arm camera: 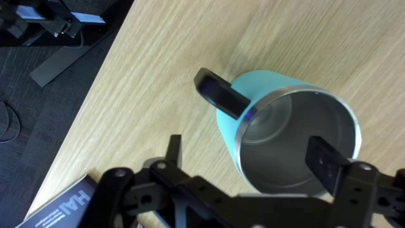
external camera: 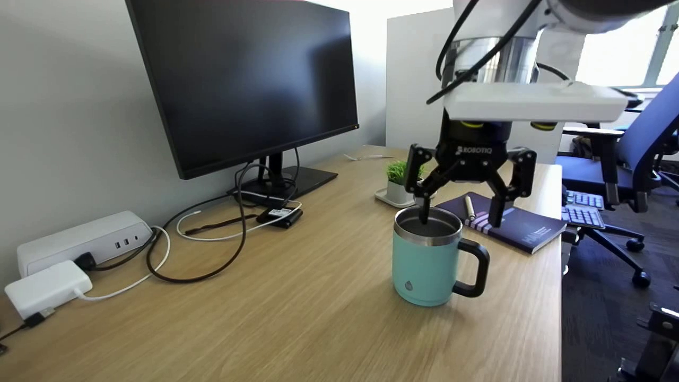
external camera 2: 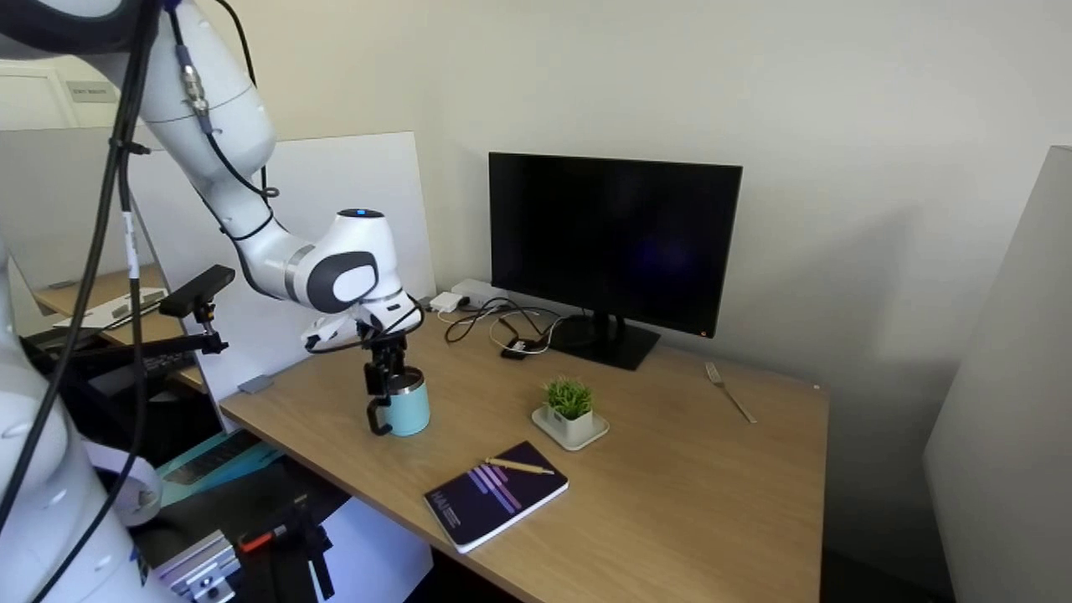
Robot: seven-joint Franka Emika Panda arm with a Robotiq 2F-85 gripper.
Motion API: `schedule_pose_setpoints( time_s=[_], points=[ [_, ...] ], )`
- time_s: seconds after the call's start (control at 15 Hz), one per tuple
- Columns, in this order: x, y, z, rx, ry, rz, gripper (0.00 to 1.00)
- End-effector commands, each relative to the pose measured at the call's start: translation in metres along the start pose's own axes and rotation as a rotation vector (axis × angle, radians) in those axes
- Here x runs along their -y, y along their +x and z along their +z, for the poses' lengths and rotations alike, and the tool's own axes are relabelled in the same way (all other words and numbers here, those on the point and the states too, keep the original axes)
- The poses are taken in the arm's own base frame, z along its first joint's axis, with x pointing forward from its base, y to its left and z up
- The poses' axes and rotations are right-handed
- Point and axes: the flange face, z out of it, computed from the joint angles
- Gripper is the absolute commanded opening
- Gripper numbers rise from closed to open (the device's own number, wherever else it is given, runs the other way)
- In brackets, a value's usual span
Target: Move the thermos to the left, put the pen inside the thermos
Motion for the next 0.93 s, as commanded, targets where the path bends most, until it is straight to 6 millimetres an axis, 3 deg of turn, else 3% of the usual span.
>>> schedule_pose_setpoints(
  time_s=[0.0,0.47,0.67,0.87],
  points=[
    [-0.002,-0.007,-0.036,-0.006,-0.046,-0.033,1.0],
    [-0.017,-0.025,-0.087,-0.028,-0.103,-0.277,1.0],
    [-0.04,-0.018,-0.097,-0.025,-0.099,-0.439,1.0],
    [-0.067,0.004,-0.105,-0.022,-0.106,-0.535,1.0]
  ],
)
